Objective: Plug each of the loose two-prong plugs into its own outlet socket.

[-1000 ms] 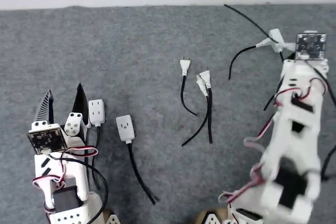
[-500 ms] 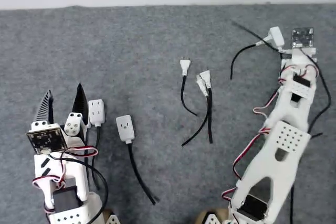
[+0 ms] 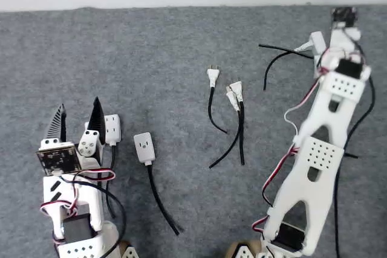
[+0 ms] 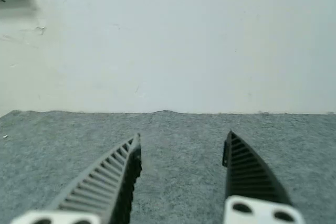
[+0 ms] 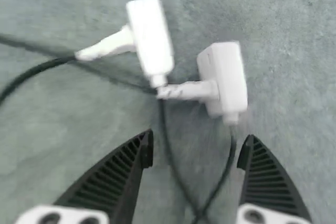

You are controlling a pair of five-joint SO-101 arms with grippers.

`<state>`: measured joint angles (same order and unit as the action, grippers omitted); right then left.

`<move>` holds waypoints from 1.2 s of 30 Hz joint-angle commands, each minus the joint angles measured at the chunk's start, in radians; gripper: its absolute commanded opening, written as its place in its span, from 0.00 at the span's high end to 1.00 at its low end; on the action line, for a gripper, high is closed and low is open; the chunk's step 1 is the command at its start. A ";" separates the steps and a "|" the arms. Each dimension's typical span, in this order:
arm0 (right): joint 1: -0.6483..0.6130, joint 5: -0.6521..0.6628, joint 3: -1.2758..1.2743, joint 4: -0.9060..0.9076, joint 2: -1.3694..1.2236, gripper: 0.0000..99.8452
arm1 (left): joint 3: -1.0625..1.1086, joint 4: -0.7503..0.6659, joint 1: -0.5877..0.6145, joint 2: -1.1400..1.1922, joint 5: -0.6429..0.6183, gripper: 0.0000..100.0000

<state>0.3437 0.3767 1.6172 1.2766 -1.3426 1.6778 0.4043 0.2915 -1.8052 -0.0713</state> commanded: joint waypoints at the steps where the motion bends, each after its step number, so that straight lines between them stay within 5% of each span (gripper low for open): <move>1: -0.067 -0.026 0.064 0.321 0.282 0.74 | -0.007 0.006 -0.031 -0.018 0.040 0.76; 5: -0.134 -0.089 0.060 0.522 0.412 0.74 | -0.007 0.006 -0.031 -0.018 0.040 0.76; 15: -0.295 -0.187 0.057 0.529 0.564 0.75 | -0.015 0.061 -0.087 -0.018 0.043 0.76; 25: -0.522 -0.189 0.023 0.529 0.981 0.75 | -0.015 0.077 -0.112 -0.018 0.044 0.76; 36: -0.803 -0.189 -0.864 0.516 1.699 0.75 | -0.015 0.077 -0.112 -0.018 0.046 0.76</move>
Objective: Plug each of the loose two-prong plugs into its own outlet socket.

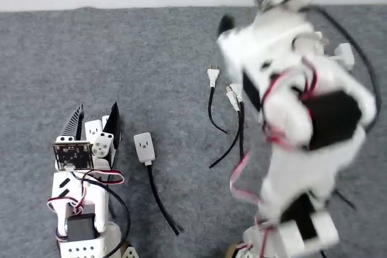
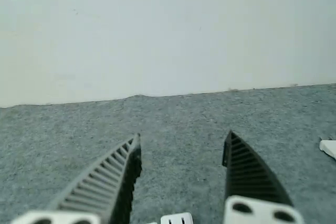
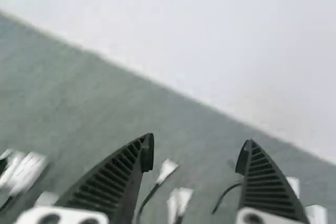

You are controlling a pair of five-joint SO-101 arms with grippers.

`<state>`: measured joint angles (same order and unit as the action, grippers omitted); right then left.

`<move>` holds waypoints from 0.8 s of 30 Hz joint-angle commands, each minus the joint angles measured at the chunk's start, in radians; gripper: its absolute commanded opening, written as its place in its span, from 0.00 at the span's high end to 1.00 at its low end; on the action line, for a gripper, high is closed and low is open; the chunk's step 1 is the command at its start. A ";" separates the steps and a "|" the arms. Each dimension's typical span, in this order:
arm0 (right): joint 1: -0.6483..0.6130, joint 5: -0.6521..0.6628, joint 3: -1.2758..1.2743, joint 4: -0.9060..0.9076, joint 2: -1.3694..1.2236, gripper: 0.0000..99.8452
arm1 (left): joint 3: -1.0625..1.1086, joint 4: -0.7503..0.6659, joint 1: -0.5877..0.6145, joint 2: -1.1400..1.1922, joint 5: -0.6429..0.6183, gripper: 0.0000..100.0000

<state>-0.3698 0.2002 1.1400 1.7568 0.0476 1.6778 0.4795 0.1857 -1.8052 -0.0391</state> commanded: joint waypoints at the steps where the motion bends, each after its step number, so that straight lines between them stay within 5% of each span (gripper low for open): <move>1: -0.105 -0.011 -0.482 0.024 0.381 0.75 | -0.015 0.002 -0.006 -0.018 0.014 0.76; 7: -0.021 0.066 -1.077 -0.156 0.759 0.74 | -0.010 0.009 -0.052 -0.018 0.012 0.76; 13: 0.107 0.086 -1.700 -0.423 1.087 0.74 | -0.087 0.183 -0.135 -0.018 0.014 0.76; 24: 0.110 0.083 -2.236 -0.693 1.325 0.75 | -0.151 0.445 0.144 -0.018 0.095 0.76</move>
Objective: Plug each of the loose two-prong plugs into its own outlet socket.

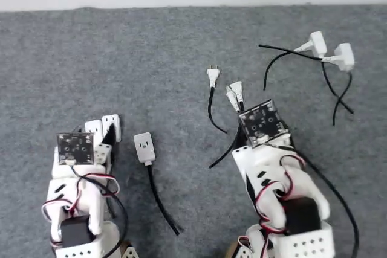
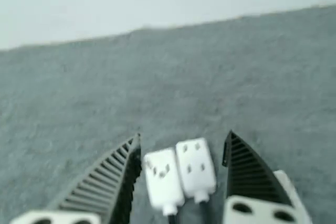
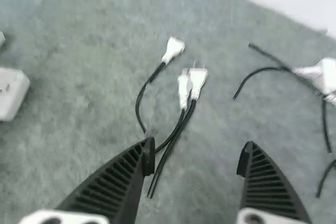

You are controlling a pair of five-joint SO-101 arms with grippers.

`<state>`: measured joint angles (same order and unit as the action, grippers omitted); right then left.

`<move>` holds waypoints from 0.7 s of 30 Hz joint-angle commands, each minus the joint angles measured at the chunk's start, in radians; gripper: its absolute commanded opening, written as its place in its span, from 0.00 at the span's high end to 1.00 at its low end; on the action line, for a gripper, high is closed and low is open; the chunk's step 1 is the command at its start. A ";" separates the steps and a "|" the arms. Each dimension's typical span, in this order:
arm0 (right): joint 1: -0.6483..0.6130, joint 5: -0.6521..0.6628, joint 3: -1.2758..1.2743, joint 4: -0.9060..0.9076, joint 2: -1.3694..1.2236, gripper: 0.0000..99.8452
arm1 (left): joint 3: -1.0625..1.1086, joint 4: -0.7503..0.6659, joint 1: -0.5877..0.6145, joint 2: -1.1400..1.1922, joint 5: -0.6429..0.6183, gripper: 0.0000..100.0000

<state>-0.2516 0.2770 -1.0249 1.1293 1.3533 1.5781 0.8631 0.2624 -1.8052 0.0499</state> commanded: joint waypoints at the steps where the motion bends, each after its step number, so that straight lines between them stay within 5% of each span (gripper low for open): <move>1: -0.005 0.005 -0.091 -0.070 0.019 0.75 | -0.050 0.072 0.077 -0.018 0.000 0.76; 11: -0.002 0.011 -0.328 -0.282 0.021 0.75 | 0.024 0.055 0.084 -0.018 0.034 0.76; 21: -0.007 0.006 -0.342 -0.298 0.021 0.75 | 0.007 0.086 0.084 -0.018 0.031 0.76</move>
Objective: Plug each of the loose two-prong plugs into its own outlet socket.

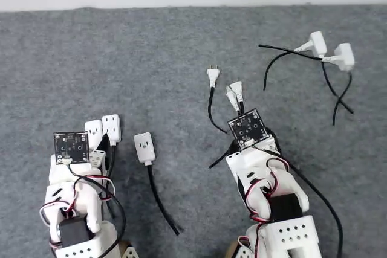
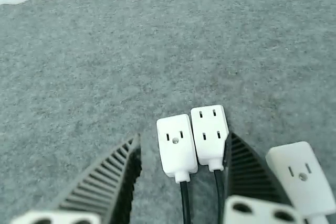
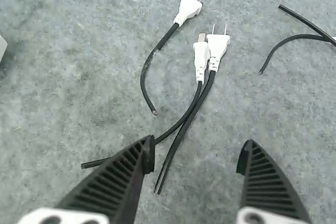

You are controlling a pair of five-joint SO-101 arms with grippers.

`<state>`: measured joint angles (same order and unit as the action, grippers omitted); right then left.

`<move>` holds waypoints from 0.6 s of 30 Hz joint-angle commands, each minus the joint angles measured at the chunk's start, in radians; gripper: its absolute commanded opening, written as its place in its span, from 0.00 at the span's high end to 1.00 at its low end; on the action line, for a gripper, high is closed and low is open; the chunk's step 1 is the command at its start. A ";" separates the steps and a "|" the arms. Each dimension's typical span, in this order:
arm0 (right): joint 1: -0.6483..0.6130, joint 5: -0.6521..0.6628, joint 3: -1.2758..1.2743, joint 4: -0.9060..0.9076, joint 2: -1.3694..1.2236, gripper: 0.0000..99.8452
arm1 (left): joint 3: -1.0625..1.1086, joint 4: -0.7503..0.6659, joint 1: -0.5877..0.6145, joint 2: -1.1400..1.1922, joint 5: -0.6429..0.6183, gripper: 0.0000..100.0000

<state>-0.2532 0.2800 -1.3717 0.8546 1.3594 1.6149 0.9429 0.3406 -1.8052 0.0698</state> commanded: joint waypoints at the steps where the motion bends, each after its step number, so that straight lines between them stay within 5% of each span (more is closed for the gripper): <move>1: -0.005 0.003 0.005 -0.024 0.015 0.75 | -0.042 0.023 0.006 -0.018 0.011 0.76; 13: -0.005 0.003 0.005 -0.024 0.015 0.75 | -0.302 0.288 0.006 -0.023 0.012 0.76; 18: -0.005 0.003 0.005 -0.024 0.015 0.75 | -0.317 0.290 0.006 -0.023 0.020 0.76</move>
<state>-0.2532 0.2800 -1.3717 0.8546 1.3594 1.3617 1.2283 0.3406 -1.8052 0.0713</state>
